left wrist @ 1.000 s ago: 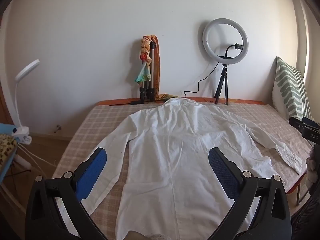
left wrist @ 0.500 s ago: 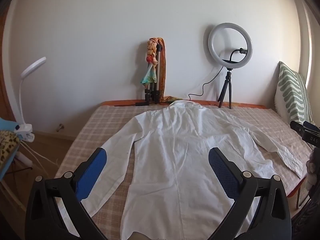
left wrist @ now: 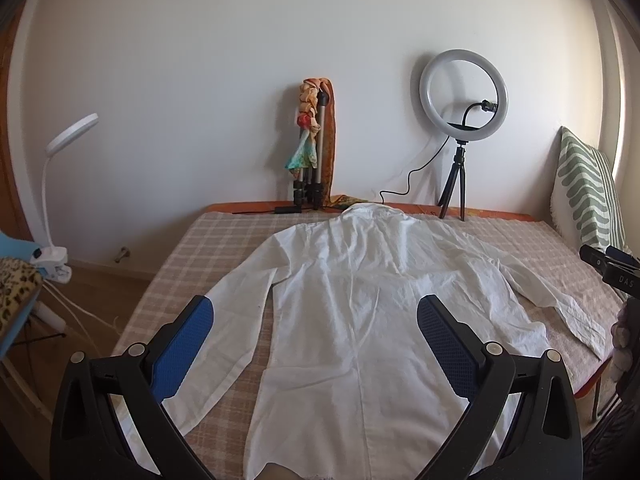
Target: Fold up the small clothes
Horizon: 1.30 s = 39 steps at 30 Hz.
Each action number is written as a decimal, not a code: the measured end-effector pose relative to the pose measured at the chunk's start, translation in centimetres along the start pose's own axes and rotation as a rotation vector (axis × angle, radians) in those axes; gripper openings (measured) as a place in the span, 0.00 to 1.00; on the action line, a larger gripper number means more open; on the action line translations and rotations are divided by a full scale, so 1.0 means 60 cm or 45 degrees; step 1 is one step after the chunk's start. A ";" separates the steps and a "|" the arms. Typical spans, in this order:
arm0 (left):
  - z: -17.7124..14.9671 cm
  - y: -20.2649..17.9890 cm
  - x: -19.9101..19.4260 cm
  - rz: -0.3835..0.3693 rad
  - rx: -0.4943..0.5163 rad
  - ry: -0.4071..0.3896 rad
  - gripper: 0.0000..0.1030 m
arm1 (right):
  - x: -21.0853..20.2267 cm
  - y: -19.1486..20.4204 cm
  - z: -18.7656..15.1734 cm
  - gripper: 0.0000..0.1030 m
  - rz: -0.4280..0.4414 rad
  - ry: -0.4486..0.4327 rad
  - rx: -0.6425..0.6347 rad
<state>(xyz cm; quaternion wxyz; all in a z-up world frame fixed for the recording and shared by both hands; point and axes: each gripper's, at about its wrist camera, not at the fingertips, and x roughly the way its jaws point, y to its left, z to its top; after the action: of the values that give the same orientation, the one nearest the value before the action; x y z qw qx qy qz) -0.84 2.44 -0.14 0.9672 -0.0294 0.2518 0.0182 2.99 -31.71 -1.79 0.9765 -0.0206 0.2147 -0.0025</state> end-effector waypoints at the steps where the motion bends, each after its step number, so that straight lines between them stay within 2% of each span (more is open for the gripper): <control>1: 0.001 0.000 0.001 0.001 -0.001 0.001 0.99 | 0.000 0.000 0.000 1.00 -0.001 0.000 -0.001; 39: 0.008 0.002 -0.005 0.010 0.002 -0.010 0.99 | -0.001 0.001 0.001 1.00 -0.002 0.001 -0.002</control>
<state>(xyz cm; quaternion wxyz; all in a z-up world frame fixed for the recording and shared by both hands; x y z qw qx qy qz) -0.86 2.56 0.40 0.9681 -0.0276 0.2480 0.0221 2.97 -31.62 -1.74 0.9764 -0.0215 0.2150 -0.0032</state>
